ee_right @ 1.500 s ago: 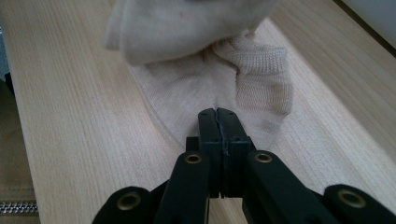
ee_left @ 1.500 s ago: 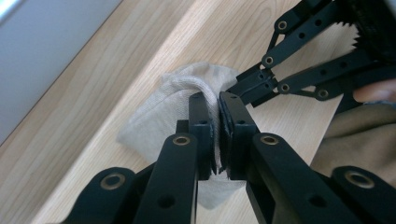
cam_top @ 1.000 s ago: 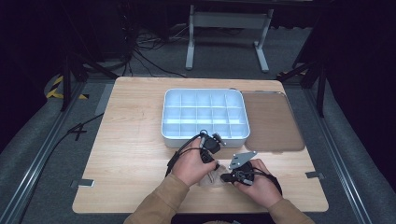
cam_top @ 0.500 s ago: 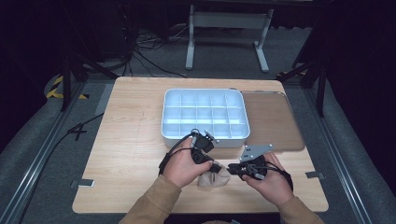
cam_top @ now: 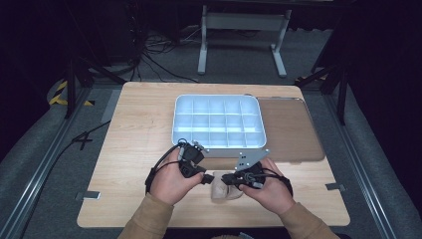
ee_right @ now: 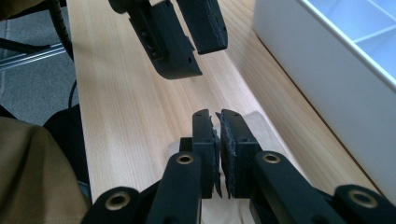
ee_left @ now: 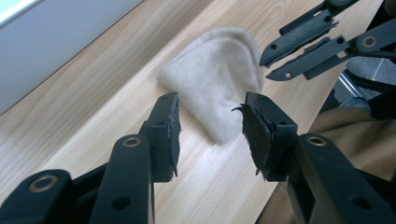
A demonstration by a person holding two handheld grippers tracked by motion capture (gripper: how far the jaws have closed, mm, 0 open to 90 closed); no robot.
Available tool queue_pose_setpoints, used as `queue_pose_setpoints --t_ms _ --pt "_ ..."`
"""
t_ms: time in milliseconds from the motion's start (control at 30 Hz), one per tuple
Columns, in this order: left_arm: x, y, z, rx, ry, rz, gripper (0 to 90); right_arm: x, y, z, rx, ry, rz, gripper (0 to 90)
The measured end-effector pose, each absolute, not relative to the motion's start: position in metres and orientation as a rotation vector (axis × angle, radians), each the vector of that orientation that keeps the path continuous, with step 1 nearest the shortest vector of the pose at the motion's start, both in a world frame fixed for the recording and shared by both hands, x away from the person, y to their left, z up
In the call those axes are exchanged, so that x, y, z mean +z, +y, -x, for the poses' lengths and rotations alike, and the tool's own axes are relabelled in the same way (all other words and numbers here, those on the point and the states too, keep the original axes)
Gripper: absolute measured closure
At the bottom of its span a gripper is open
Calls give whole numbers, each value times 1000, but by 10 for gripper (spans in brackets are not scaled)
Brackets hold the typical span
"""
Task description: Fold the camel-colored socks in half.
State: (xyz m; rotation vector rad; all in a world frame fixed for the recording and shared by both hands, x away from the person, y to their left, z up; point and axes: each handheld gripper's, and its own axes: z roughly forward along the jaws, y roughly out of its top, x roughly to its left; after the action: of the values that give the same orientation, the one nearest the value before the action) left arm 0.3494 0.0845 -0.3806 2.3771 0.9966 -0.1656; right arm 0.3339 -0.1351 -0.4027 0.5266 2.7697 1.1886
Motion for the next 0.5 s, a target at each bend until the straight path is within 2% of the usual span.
queue_pose_setpoints --t_ms 500 --pt "-382 99 -349 -166 1045 -2386 580 -420 -119 -341 1108 2828 -516 856"
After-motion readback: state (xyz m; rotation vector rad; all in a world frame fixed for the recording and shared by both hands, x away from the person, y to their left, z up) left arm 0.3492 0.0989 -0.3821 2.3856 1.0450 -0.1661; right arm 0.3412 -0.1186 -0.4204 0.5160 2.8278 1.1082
